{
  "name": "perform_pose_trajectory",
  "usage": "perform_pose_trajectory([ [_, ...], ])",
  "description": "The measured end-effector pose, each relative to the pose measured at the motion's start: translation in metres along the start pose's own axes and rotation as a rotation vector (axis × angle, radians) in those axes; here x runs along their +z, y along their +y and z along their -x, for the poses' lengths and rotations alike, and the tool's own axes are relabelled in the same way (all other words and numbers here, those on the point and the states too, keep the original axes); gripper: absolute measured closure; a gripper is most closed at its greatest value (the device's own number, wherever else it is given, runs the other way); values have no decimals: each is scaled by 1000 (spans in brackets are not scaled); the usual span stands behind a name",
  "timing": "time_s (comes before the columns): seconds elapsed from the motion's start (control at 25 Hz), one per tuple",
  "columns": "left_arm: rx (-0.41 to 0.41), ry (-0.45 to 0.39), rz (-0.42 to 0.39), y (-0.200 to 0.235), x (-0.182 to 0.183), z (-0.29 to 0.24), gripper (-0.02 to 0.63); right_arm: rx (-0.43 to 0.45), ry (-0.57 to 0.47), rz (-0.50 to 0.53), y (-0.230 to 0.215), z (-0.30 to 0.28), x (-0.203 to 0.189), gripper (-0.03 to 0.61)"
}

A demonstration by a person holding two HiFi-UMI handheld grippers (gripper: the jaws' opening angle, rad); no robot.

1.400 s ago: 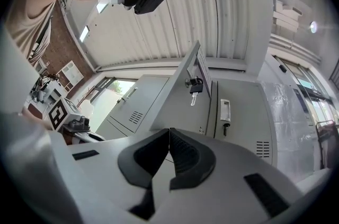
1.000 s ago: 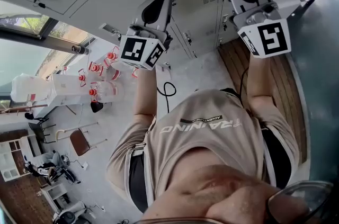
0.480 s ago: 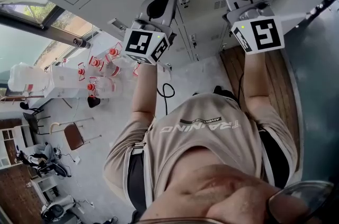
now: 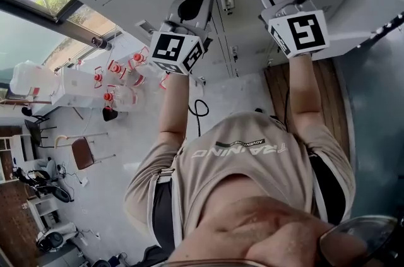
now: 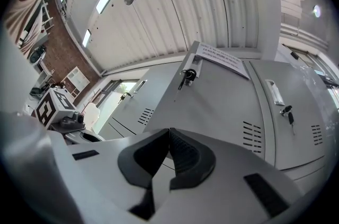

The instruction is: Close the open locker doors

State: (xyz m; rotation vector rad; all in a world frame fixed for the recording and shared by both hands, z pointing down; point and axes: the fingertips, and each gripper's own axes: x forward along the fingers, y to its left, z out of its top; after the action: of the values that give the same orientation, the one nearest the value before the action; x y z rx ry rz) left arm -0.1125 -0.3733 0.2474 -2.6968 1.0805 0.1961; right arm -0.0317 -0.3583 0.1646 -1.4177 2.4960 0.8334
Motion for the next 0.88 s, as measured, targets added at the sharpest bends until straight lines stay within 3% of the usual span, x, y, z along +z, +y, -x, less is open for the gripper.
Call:
perform_pose_trajectory([
  [0.6,40,12,-37,14,-3,-11,615,32,3,25,-1,-42,-23,566],
  [0.88,17,-12,34,24,-4,-19,615,22,-5,35,-9,-55,-31,566],
])
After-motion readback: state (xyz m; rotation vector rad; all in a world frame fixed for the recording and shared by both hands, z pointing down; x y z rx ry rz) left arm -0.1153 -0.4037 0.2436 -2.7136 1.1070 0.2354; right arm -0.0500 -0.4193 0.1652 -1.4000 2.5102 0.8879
